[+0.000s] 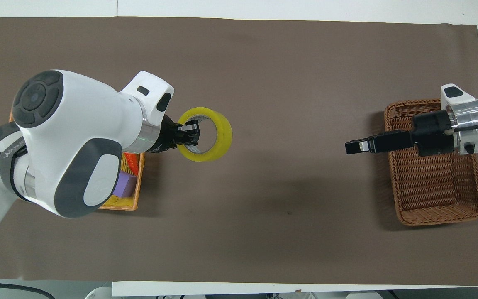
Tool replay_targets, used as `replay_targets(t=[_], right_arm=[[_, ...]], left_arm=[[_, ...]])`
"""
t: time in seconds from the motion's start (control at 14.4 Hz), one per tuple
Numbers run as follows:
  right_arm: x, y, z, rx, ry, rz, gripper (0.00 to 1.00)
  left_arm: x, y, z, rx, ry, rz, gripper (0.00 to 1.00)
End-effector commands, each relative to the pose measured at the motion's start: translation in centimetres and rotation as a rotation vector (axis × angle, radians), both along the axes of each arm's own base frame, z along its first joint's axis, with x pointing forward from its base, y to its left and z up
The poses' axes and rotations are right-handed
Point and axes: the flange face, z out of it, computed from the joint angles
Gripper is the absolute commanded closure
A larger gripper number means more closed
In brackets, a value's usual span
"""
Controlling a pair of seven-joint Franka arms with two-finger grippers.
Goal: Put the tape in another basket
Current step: 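Hold the tape up with the left gripper while the right gripper approaches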
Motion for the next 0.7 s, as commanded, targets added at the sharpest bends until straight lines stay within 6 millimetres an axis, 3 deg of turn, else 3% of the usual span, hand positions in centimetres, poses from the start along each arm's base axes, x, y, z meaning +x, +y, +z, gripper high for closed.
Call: replay_targets(t=[0.0,0.28,0.63], right_arm=[[-1.0,1.9,-1.5,0.069,0.030,-0.044,0.00],[-0.7,6.7,-1.9,0.032,-0.008,-0.047,0.00],[-0.4,11.0,-2.4,0.027,0.074,-0.115,0.00]], left_arm=[[0.0,-0.7,0.7,-0.018,-0.015,0.012,1.00],[-0.6,-1.2,0.6,-0.016,-0.009,0.009,1.00],[-0.6,-1.1,0.4,-0.014,-0.008,0.007,1.00]])
